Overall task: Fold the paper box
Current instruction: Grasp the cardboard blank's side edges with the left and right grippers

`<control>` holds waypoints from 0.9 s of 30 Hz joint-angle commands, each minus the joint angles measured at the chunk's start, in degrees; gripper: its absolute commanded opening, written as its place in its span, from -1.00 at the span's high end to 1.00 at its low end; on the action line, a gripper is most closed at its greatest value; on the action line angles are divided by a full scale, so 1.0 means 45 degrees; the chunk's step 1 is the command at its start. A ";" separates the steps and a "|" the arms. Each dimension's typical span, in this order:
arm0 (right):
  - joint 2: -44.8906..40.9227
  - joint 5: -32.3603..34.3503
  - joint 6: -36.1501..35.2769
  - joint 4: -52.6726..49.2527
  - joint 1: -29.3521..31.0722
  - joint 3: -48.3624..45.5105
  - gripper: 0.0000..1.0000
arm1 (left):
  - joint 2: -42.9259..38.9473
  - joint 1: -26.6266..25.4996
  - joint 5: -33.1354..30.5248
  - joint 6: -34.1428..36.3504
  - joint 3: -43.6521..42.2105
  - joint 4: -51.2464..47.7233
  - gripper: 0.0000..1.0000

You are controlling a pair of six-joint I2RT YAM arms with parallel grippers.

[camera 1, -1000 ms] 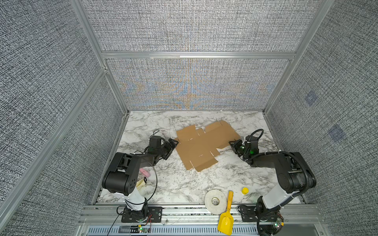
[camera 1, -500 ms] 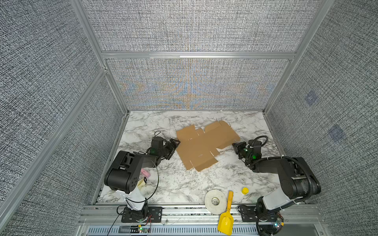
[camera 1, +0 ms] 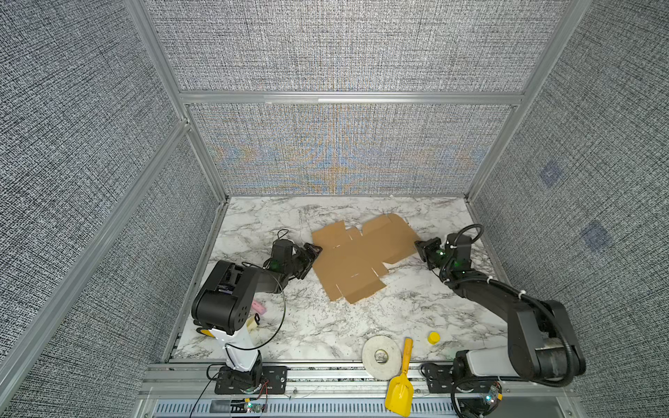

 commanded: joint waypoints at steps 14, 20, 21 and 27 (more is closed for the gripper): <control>0.5500 -0.1670 -0.4654 -0.4485 0.0383 0.5237 0.78 | 0.0095 -0.0008 -0.0316 0.0594 0.0202 -0.1192 -0.44; 0.5901 -0.1656 -0.3953 -0.3483 0.0673 0.3974 0.77 | -0.0016 -0.0021 -0.0383 0.0680 0.0340 -0.1446 -0.13; 0.5852 -0.1609 -0.3914 -0.3437 0.0686 0.3832 0.77 | -0.0022 -0.0016 -0.0391 0.0724 0.0399 -0.1525 -0.11; 0.5539 -0.1402 -0.3742 -0.3288 0.0775 0.3026 0.77 | -0.0085 -0.0028 -0.0426 0.0888 0.0660 -0.2038 0.05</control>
